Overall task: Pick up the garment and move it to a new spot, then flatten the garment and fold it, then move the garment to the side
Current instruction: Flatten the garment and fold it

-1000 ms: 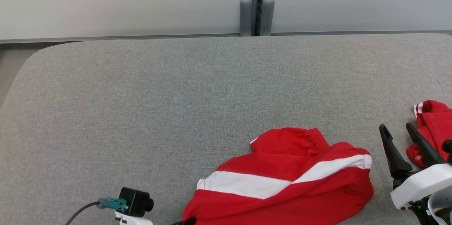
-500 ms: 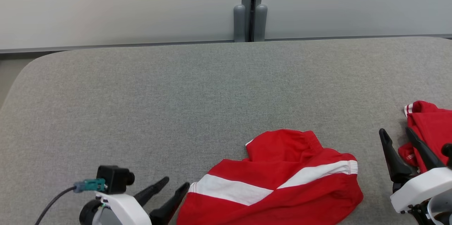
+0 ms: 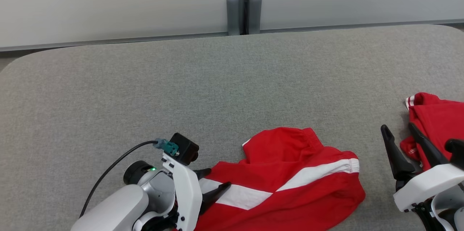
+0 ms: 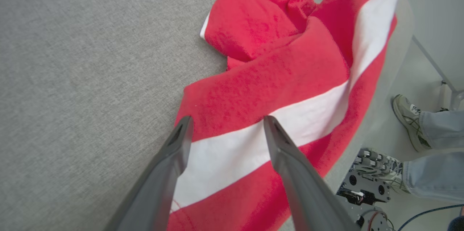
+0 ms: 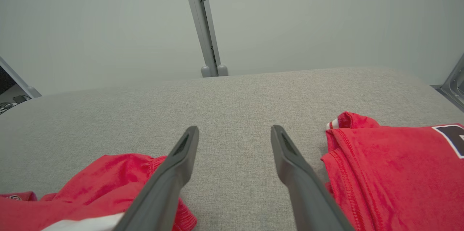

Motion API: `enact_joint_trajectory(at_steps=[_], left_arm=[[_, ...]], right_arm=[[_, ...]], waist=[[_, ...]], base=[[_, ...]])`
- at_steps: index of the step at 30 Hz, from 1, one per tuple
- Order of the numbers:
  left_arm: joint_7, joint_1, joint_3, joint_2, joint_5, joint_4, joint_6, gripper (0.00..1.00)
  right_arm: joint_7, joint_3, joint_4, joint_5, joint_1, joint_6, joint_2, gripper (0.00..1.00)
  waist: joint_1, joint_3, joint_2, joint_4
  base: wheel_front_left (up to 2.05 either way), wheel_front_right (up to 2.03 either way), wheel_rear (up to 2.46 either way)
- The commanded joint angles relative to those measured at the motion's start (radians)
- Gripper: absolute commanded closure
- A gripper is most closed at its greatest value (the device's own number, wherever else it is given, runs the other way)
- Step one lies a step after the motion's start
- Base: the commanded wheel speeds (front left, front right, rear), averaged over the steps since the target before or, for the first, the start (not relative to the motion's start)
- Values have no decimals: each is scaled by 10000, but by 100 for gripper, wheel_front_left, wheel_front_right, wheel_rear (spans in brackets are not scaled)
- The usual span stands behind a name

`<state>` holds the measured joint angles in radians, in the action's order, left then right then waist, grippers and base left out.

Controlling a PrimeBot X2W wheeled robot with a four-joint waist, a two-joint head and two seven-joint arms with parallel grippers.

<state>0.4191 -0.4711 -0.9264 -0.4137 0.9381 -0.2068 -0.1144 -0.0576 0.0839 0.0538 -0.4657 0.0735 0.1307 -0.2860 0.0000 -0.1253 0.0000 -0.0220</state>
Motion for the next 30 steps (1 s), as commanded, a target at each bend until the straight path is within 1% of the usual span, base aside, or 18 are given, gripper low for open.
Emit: enact_joint_trajectory(at_steps=[1,3,5,6,8,11,12,16,21,24,30], left_arm=[[118,-355,-149,74,-141,-287,-73,0],[299,-741,-488,179,-407,-775,-101,0],[455,-904,-825,375,-341,-1139,-156,0],[512,-969,-935,460,-215,-1223,-174,9],[235,-1162,-979,492,-158,-1337,-172,100],[-380,-1185,-825,483,-103,-1533,-157,100],[-380,-1185,-825,483,-103,-1533,-157,100],[-1221,-1067,-384,421,-13,-1775,-101,100],[-1564,-920,-367,327,-33,-1871,-114,100],[-1821,-914,-177,235,-104,-2006,151,100],[-2847,-749,652,-80,92,-2209,816,100]], right_arm=[[3,37,41,6,109,2,-29,0],[27,81,84,-26,189,2,-33,0],[62,118,133,-37,231,2,-34,0],[87,130,154,-46,236,2,-36,0],[125,99,204,-69,240,2,-35,0],[189,52,245,-77,198,2,-47,0],[189,52,245,-77,198,2,-47,0],[235,-56,316,-24,137,2,-30,0],[198,-7,283,4,183,2,-59,0],[202,-30,255,17,222,2,-66,0],[252,-91,221,72,203,2,-111,0]], waist=[[0,-131,0,-176],[0,-225,0,-319],[0,-293,0,-436],[0,-315,0,-479],[0,-350,0,-529],[0,-347,0,-526],[0,-347,0,-526],[0,-265,0,-361],[0,-216,0,-99],[0,-206,0,-32],[0,-260,0,27]], base=[[0,0,0],[0,0,0],[0,0,0],[0,0,0],[0,0,0],[0,0,0],[0,0,0],[0,0,0],[0,0,0],[0,0,0],[0,0,0]])
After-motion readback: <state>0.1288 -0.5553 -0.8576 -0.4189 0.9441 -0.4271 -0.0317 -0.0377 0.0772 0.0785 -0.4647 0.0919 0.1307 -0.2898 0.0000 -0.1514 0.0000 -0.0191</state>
